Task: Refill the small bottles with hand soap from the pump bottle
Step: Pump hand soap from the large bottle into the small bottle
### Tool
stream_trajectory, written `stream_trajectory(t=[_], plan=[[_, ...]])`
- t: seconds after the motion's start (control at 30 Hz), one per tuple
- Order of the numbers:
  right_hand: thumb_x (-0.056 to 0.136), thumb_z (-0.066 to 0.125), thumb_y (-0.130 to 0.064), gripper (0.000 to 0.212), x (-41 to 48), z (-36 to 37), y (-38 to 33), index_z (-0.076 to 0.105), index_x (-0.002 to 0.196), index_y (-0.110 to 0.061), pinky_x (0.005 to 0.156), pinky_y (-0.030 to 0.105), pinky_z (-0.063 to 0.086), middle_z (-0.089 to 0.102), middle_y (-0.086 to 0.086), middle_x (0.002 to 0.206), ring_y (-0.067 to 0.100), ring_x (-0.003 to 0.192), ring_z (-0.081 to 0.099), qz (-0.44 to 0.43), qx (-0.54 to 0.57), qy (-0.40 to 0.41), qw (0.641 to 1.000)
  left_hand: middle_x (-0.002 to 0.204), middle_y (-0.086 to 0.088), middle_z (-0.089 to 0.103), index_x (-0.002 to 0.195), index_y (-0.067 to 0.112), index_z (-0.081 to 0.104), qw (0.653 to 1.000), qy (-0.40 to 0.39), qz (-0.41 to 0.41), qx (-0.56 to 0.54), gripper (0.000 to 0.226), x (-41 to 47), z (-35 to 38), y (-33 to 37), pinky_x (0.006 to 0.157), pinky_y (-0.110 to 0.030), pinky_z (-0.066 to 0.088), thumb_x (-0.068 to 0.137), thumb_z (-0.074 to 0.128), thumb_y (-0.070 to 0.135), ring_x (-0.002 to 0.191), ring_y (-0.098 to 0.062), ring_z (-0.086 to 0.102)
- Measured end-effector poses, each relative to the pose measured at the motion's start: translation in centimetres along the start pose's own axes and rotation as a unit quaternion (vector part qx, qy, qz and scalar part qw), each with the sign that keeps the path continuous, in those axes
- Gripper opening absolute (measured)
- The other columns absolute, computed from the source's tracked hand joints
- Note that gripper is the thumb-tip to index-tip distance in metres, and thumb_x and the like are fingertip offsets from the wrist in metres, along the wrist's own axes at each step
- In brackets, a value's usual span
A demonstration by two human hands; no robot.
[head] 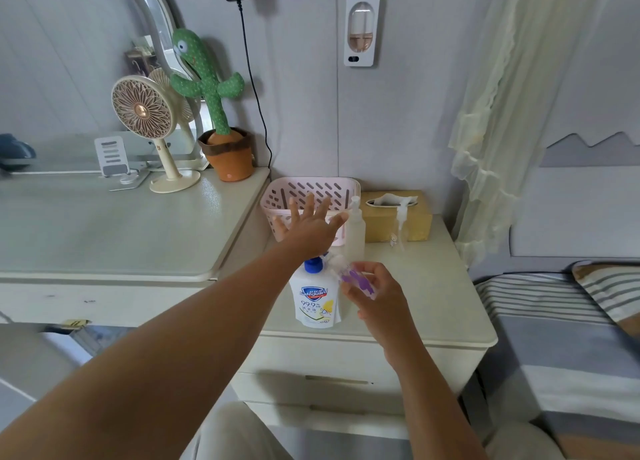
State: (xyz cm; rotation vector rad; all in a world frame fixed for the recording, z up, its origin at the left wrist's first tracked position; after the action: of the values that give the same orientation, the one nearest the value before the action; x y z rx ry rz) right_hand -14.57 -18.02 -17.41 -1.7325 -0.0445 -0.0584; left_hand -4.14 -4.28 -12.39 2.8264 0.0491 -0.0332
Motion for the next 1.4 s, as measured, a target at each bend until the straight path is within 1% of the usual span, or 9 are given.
stream_trajectory(t=[0.13, 0.37, 0.47, 0.63, 0.83, 0.97, 1.1, 1.23, 1.4], plan=[[0.085, 0.068, -0.027, 0.031, 0.0, 0.3, 0.6, 0.054, 0.112, -0.023, 0.065, 0.019, 0.051, 0.061, -0.011, 0.099, 0.005, 0.086, 0.060, 0.007, -0.003, 0.001, 1.000, 0.156, 0.008, -0.014, 0.150, 0.035, 0.002, 0.999, 0.003, 0.015, 0.031, 0.055, -0.7, 0.6, -0.1, 0.108, -0.059, -0.014, 0.099, 0.014, 0.053, 0.142, -0.024, -0.021], [0.085, 0.068, -0.027, 0.033, 0.1, 0.0, 0.3, 0.054, 0.115, -0.021, 0.061, 0.014, 0.049, 0.061, -0.006, 0.104, 0.005, 0.084, 0.059, 0.002, -0.010, -0.002, 1.000, 0.156, 0.006, -0.019, 0.149, 0.039, -0.004, 0.999, 0.011, -0.012, 0.040, 0.062, 0.2, 0.6, -0.5, 0.104, -0.064, -0.017, 0.093, 0.011, 0.064, 0.141, -0.026, -0.025], [0.086, 0.067, -0.028, 0.033, 0.4, -0.2, -0.2, 0.053, 0.115, -0.021, 0.064, 0.015, 0.050, 0.060, -0.007, 0.104, 0.006, 0.087, 0.059, -0.006, -0.013, -0.002, 1.000, 0.155, 0.005, -0.022, 0.149, 0.039, -0.004, 0.998, 0.014, -0.004, 0.057, 0.063, 0.6, 0.2, -0.3, 0.102, -0.065, -0.019, 0.093, 0.011, 0.064, 0.140, -0.028, -0.028], [0.085, 0.069, -0.028, 0.032, 0.2, 0.4, 0.6, 0.054, 0.112, -0.023, 0.060, 0.014, 0.048, 0.062, -0.009, 0.099, 0.005, 0.083, 0.060, 0.003, -0.009, -0.004, 1.000, 0.157, 0.007, -0.017, 0.148, 0.040, -0.001, 0.999, 0.023, -0.013, 0.036, 0.059, -0.2, 0.8, -0.8, 0.106, -0.065, -0.014, 0.094, 0.011, 0.062, 0.142, -0.025, -0.024], [0.084, 0.069, -0.027, 0.029, 0.0, 0.2, 0.6, 0.054, 0.109, -0.024, 0.059, 0.013, 0.049, 0.060, -0.014, 0.095, 0.006, 0.081, 0.061, 0.009, 0.003, -0.005, 1.000, 0.157, 0.007, -0.016, 0.149, 0.039, 0.002, 0.999, 0.008, -0.016, 0.029, 0.061, -0.7, 0.7, -0.4, 0.106, -0.065, -0.015, 0.094, 0.011, 0.063, 0.142, -0.025, -0.023], [0.085, 0.068, -0.027, 0.031, 0.3, -0.1, 0.2, 0.055, 0.112, -0.022, 0.062, 0.017, 0.050, 0.061, -0.010, 0.099, 0.006, 0.084, 0.060, -0.001, 0.006, -0.002, 1.000, 0.156, 0.006, -0.017, 0.149, 0.038, 0.004, 0.998, -0.003, 0.018, 0.067, 0.051, -0.8, -0.4, 0.6, 0.105, -0.065, -0.016, 0.100, 0.015, 0.051, 0.141, -0.027, -0.024], [0.084, 0.069, -0.028, 0.030, 0.2, 0.2, 0.5, 0.055, 0.110, -0.024, 0.067, 0.022, 0.053, 0.061, -0.013, 0.096, 0.006, 0.083, 0.061, 0.001, 0.001, -0.003, 1.000, 0.158, 0.007, -0.012, 0.148, 0.041, 0.006, 1.000, 0.006, -0.015, 0.011, 0.058, -0.2, 0.6, -0.5, 0.106, -0.066, -0.013, 0.095, 0.013, 0.062, 0.142, -0.025, -0.021], [0.084, 0.070, -0.028, 0.031, -0.2, 0.5, 1.1, 0.055, 0.110, -0.023, 0.061, 0.018, 0.050, 0.060, -0.012, 0.094, 0.008, 0.081, 0.061, 0.013, 0.018, 0.001, 1.000, 0.157, 0.006, -0.014, 0.148, 0.040, 0.005, 0.999, -0.002, -0.003, 0.039, 0.054, -0.9, 0.9, -0.2, 0.106, -0.065, -0.013, 0.097, 0.012, 0.056, 0.142, -0.027, -0.021], [0.085, 0.069, -0.027, 0.029, 0.0, 0.1, 0.2, 0.055, 0.110, -0.023, 0.062, 0.016, 0.050, 0.060, -0.013, 0.095, 0.008, 0.083, 0.061, 0.002, 0.021, -0.001, 1.000, 0.156, 0.002, -0.017, 0.149, 0.035, 0.002, 0.998, -0.015, 0.020, 0.063, 0.053, -1.4, -0.6, 0.8, 0.105, -0.063, -0.016, 0.100, 0.015, 0.052, 0.141, -0.028, -0.024]])
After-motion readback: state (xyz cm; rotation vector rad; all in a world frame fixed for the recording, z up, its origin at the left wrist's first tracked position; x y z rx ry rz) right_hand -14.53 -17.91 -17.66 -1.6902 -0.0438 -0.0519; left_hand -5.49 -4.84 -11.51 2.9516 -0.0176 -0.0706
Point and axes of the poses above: each hand's wrist, its own x-axis towards the middle knuckle, its own z-axis out of the palm, y = z × x, the point moved 4 cm from there along x, towards the middle knuckle
